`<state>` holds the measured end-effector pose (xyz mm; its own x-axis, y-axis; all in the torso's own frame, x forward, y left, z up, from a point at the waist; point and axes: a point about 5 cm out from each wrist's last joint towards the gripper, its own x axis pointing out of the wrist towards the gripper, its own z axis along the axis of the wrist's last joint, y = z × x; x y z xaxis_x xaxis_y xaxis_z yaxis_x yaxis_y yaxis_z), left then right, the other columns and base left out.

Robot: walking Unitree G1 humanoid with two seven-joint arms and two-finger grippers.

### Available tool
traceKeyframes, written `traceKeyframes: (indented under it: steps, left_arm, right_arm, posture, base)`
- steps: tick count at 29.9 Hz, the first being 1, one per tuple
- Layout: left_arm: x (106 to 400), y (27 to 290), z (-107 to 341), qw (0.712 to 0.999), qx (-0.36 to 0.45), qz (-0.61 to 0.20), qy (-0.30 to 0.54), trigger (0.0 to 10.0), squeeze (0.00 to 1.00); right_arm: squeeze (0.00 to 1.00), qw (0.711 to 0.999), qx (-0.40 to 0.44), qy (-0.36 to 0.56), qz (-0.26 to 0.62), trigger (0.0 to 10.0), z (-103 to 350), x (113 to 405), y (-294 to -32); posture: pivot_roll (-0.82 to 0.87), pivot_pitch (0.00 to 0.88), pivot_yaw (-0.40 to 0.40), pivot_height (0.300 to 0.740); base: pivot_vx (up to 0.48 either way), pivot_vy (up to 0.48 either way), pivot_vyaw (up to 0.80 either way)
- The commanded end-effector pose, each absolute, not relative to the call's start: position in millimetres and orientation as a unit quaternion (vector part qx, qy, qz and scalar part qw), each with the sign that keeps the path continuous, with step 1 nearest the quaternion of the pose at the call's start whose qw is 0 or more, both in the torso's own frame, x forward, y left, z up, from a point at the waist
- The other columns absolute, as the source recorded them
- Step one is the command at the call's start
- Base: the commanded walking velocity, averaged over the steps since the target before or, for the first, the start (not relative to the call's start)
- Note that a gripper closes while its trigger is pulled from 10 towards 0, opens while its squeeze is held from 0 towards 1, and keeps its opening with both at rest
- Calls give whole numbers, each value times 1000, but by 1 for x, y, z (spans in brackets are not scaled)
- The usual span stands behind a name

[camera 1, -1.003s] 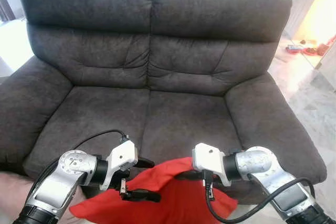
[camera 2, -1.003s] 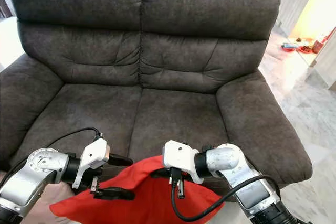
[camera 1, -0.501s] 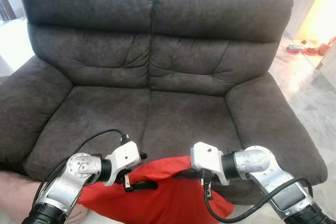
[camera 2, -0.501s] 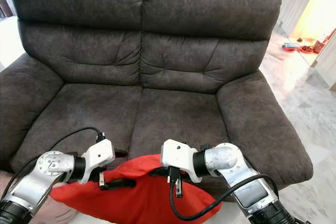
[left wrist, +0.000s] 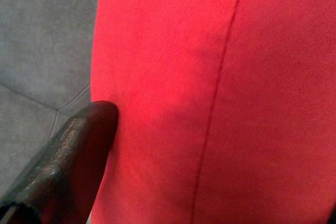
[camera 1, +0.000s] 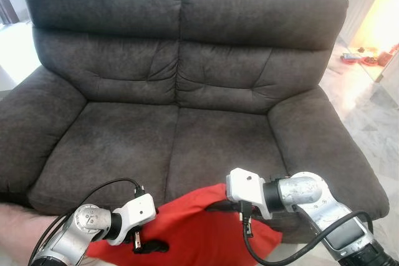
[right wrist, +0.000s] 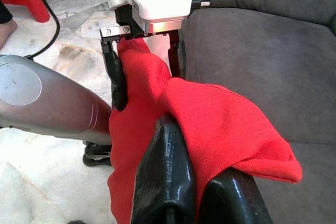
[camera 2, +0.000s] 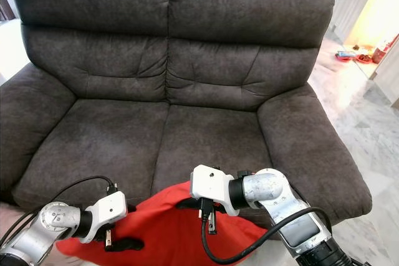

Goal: Move the pillow to the sofa from floor

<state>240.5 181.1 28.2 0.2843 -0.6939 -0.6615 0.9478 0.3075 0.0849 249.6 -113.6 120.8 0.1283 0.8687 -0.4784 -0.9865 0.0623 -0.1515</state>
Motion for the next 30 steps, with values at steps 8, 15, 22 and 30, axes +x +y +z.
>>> traceKeyframes:
  steps: [8,15,22,30]
  left_arm:
    - [232,185,9,767,253,-521,275,10000,0]
    - [215,197,-5,733,281,-535,312,10000,0]
    - [211,206,-11,733,309,-519,315,10000,0]
    - [207,210,-19,734,315,-510,320,10000,0]
  right_arm:
    - [0,720,-239,51,650,0,156,255,-110]
    - [0,723,-243,57,644,0,156,257,-115]
    - [0,725,-249,70,639,0,151,258,-119]
    - [0,736,-250,101,621,0,137,262,-130]
  posture:
    - [73,4,-96,726]
    - [68,6,-95,726]
    - [74,10,-98,726]
    - [79,14,-98,726]
  base:
    - [0,0,0]
    - [0,0,0]
    - [0,0,0]
    - [0,0,0]
